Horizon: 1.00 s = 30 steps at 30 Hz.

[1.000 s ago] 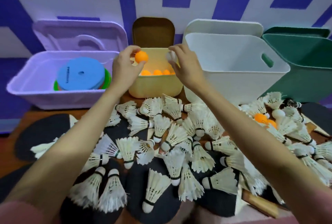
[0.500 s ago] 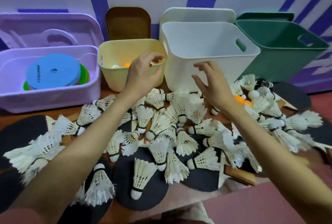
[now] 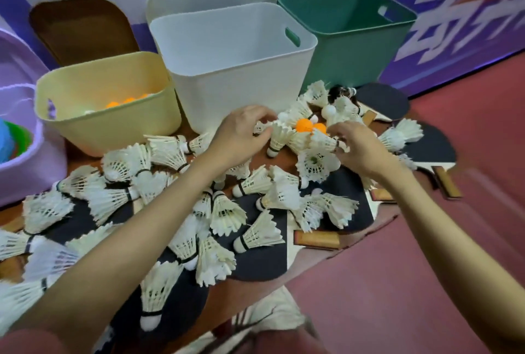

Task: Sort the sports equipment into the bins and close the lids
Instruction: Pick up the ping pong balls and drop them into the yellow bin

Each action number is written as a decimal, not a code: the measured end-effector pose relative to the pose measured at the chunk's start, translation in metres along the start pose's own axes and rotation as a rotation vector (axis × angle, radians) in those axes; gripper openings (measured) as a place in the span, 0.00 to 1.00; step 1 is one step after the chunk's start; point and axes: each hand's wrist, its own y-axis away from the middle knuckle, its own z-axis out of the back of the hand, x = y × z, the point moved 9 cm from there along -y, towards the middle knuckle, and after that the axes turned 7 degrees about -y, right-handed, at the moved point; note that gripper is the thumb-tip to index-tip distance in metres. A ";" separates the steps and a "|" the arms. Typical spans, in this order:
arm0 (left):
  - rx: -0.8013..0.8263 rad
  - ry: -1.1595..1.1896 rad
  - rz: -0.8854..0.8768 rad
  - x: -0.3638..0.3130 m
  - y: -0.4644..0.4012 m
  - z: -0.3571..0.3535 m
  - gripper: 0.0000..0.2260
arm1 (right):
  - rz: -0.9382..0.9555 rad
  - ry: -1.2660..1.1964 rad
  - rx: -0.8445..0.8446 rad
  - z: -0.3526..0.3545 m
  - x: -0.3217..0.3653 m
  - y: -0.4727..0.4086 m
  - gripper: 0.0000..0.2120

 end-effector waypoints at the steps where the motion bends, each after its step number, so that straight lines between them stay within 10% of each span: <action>1: 0.016 -0.008 -0.003 -0.002 -0.003 -0.006 0.09 | -0.007 0.046 0.066 -0.007 -0.004 0.003 0.20; 11: 0.130 -0.081 0.053 0.002 -0.040 -0.045 0.11 | 0.011 0.176 0.171 -0.034 -0.011 0.005 0.15; 30: 0.969 -0.480 0.168 -0.002 -0.098 -0.127 0.09 | -0.125 -0.071 -0.171 0.019 -0.026 -0.006 0.17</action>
